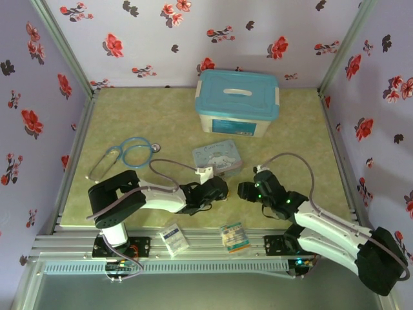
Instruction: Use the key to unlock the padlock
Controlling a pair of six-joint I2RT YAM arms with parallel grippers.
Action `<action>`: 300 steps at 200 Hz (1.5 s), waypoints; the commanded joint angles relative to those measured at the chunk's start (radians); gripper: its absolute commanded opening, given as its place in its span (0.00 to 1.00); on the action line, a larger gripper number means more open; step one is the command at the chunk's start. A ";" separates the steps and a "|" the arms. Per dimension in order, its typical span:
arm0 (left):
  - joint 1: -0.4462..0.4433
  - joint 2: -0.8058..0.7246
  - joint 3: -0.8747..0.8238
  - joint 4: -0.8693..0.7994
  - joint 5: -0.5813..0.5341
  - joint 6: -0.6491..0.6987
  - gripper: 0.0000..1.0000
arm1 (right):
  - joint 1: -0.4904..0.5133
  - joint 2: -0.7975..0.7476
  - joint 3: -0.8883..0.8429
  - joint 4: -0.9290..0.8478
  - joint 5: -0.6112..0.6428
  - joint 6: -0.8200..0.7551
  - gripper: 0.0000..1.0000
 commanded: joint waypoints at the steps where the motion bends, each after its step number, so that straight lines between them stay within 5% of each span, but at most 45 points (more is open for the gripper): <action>1: -0.045 0.043 0.083 -0.118 -0.042 0.057 0.32 | -0.076 0.043 0.064 -0.048 0.015 -0.052 0.54; 47: -0.086 0.198 0.313 -0.497 -0.103 0.115 0.29 | -0.100 0.100 0.087 0.016 -0.044 -0.031 0.54; 69: -0.087 0.240 0.356 -0.552 -0.104 0.139 0.29 | -0.100 0.092 0.065 0.032 -0.046 -0.018 0.53; 120: -0.082 0.128 0.280 -0.428 -0.088 0.149 0.35 | -0.100 0.051 0.004 0.066 -0.092 -0.022 0.55; 141: -0.072 -0.031 0.138 -0.253 -0.065 0.143 0.53 | -0.096 0.105 0.018 0.063 -0.168 -0.087 0.66; 169: -0.035 -0.230 -0.025 -0.113 -0.059 0.108 0.59 | -0.065 0.207 0.067 0.073 -0.179 -0.125 0.80; 235: 0.028 -0.397 -0.136 -0.142 -0.099 0.126 0.62 | 0.073 0.478 0.255 -0.003 0.006 -0.270 0.74; 300: 0.188 -0.452 -0.115 -0.199 -0.073 0.223 0.65 | 0.094 0.516 0.218 0.054 -0.043 -0.251 0.66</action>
